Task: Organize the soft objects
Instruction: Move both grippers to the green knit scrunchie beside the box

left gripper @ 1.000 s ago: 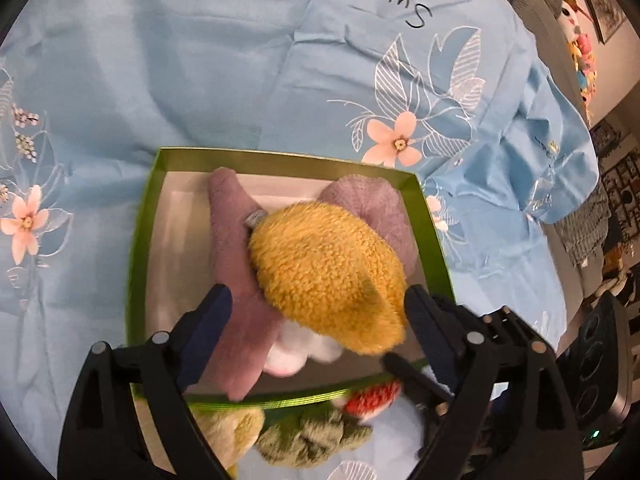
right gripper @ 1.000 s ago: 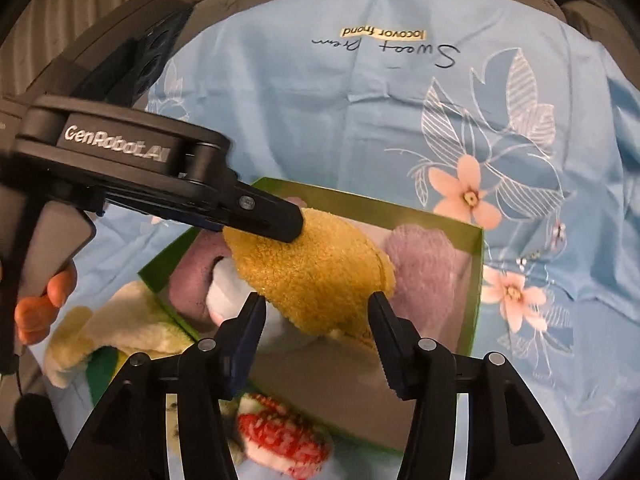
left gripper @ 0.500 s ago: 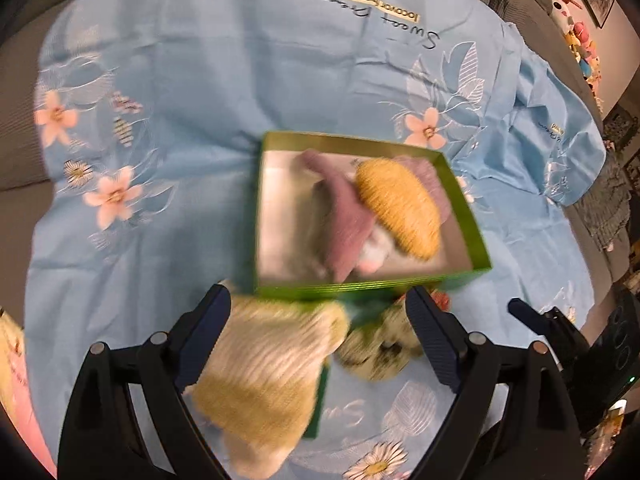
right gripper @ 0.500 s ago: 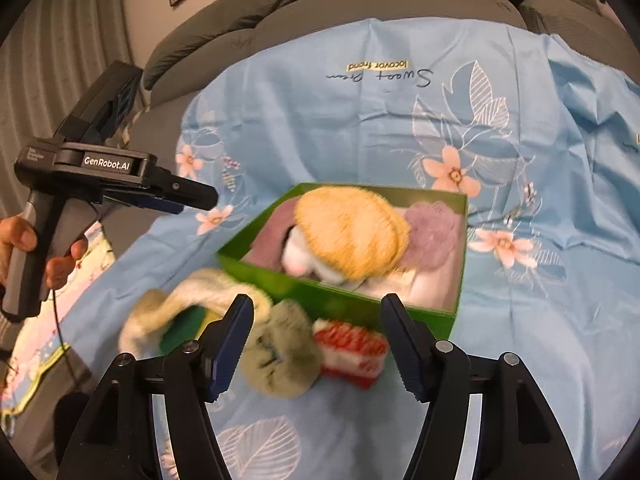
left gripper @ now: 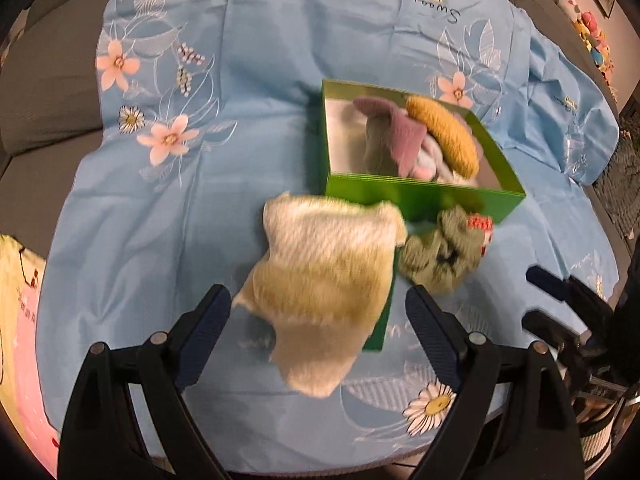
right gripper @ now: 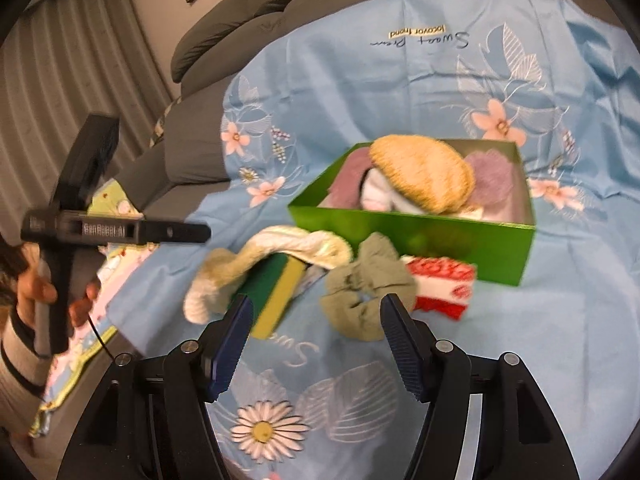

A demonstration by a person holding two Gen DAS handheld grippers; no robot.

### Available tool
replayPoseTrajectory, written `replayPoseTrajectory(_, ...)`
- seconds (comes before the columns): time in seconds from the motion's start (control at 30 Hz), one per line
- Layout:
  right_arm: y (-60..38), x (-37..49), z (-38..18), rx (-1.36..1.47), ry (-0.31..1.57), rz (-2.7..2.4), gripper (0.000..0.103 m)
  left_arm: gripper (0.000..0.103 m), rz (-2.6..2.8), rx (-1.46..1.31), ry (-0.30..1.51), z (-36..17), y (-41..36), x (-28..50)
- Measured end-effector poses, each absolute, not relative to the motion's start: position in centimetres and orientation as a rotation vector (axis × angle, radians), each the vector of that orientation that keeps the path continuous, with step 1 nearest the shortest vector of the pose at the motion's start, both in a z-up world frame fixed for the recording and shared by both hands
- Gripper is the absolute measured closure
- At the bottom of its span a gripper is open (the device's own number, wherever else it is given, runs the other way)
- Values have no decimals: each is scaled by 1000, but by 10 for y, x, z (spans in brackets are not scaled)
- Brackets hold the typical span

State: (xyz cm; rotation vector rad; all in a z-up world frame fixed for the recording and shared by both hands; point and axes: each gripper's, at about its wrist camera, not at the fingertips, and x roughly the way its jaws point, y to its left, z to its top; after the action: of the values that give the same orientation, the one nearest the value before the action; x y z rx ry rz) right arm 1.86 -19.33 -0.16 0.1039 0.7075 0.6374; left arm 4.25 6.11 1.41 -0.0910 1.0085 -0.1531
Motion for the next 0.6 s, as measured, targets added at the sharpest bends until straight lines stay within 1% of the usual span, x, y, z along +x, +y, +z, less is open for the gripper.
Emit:
replayPoseTrajectory(0.13,-189,18,-9,104,717,589,36,14,-228,-71,993,13,48,33)
replayPoseTrajectory(0.27,-197,23,-22,119,755,525,36,14,-319,-94,996,13,28,41)
replayPoseTrajectory(0.6,-197,43,-55,163,816,456,36,14,-477,-88,1034,-9,-45,102)
